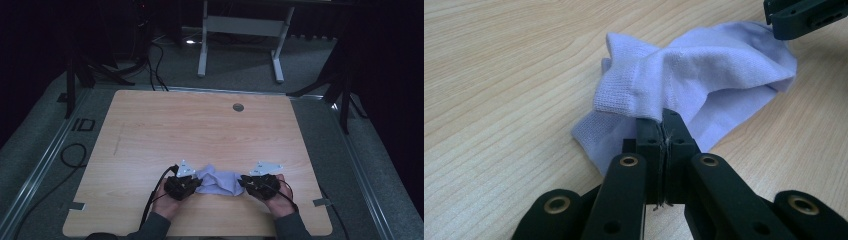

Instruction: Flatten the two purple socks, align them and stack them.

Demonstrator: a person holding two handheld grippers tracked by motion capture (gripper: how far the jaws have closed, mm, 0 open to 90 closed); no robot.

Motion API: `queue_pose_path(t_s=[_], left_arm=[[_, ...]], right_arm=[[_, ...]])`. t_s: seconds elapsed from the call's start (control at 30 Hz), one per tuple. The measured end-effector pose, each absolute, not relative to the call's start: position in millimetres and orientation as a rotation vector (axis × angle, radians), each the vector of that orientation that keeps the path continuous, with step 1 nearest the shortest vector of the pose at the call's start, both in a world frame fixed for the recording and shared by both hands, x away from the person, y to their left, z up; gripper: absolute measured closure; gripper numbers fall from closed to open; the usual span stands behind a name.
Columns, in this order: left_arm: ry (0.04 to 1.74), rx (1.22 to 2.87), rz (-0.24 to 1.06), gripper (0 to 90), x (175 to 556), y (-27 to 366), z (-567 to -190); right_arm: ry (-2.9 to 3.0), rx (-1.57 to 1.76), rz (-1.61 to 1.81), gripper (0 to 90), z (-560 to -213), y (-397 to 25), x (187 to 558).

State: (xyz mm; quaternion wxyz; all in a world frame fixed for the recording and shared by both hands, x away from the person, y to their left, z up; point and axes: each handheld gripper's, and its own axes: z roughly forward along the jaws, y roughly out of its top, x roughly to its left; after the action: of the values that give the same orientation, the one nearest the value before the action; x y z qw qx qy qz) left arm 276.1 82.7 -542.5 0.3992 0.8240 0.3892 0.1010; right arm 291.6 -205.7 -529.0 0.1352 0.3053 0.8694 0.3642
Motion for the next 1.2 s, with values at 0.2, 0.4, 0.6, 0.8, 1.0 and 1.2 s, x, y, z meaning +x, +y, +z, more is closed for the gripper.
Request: queue_pose_path(t_s=[0.2,0.4,0.6,0.8,1.0,1.2], left_arm=[[0.988,2.083,0.255,88.4,276,83,-542],[0.988,2.081,0.258,88.4,276,84,-542],[0.99,2.075,0.248,88.4,276,86,-541],[0.999,2.067,0.198,88.3,275,91,-539],[1.024,2.079,0.178,88.2,273,97,-539],[1.046,2.097,0.14,88.2,272,103,-540]], right_arm=[[2.506,0.902,1.077,77.8,-527,-211,290],[2.56,0.996,1.027,78.9,-544,-216,298],[2.575,1.033,1.019,79.7,-549,-218,300],[2.575,1.076,1.024,81.1,-552,-218,301],[2.567,1.092,1.02,81.7,-552,-217,301],[2.567,1.108,1.02,81.9,-552,-217,301]])
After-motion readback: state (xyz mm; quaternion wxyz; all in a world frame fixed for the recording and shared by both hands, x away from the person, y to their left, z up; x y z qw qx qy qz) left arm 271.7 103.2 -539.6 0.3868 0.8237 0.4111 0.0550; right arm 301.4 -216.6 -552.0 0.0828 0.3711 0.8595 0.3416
